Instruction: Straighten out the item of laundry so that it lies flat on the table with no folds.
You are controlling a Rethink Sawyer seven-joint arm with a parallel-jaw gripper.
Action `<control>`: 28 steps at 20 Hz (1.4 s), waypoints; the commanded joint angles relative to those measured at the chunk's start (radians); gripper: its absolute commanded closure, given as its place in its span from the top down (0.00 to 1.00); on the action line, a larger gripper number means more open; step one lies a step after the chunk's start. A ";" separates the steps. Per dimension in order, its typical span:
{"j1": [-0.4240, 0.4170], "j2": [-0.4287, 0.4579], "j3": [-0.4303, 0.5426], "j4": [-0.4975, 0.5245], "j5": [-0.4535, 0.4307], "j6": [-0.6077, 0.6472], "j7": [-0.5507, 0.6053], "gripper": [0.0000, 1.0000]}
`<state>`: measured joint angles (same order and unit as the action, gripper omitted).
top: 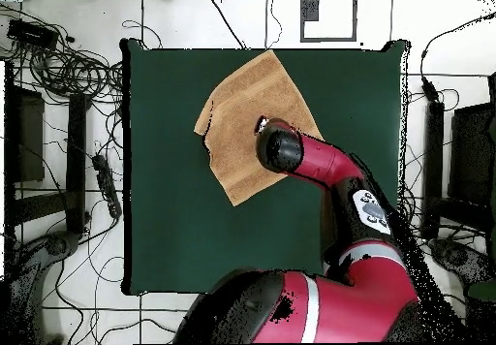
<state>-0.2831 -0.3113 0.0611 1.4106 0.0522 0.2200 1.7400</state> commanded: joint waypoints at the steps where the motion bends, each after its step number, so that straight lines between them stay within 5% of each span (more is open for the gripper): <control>1: -0.050 0.015 0.037 0.115 -0.089 0.028 0.032 1.00; 16: -0.148 -0.156 -0.013 0.194 -0.232 0.143 0.006 1.00; 28: -0.065 -0.187 -0.045 0.282 -0.209 0.073 0.163 1.00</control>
<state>-0.4287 -0.5275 -0.0177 1.5700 -0.1653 0.2448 1.7400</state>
